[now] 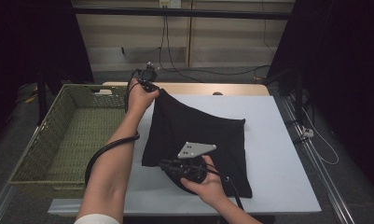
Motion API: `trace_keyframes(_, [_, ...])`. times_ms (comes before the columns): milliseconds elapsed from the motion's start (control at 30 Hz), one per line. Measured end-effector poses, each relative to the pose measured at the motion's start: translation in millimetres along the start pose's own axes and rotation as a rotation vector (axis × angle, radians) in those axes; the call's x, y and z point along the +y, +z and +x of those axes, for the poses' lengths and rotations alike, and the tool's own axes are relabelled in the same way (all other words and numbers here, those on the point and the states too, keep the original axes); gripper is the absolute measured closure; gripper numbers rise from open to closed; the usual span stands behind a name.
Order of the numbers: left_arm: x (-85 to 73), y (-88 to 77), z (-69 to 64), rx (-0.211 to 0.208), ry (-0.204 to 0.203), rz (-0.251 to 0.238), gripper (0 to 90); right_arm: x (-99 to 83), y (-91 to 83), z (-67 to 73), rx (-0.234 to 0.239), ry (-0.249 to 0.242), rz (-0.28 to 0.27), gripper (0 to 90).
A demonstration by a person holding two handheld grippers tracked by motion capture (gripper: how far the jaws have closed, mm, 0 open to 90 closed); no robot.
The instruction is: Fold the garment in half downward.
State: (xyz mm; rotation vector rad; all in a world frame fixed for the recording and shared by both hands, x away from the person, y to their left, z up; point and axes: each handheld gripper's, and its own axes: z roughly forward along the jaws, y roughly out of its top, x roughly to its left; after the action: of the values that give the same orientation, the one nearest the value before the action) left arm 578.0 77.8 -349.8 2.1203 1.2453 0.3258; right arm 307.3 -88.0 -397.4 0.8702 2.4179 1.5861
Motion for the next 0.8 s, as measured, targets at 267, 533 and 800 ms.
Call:
trace_keyframes(267, [12.0, 1.3, 7.4, -0.004, -0.002, 0.005, 86.5, 7.0, 3.7, -5.4, -0.006, -0.003, -0.007, 85.3])
trace_keyframes(533, [16.9, 2.3, 16.7, 0.001, -0.015, 0.017, 86.5, 11.6, 8.2, -8.4, -0.008, 0.004, -0.02, 85.2])
trace_keyframes(800, [22.2, -4.9, 25.0, 0.019, -0.018, 0.021, 86.5, 17.3, 8.0, -10.6, -0.006, 0.007, -0.039, 85.2])
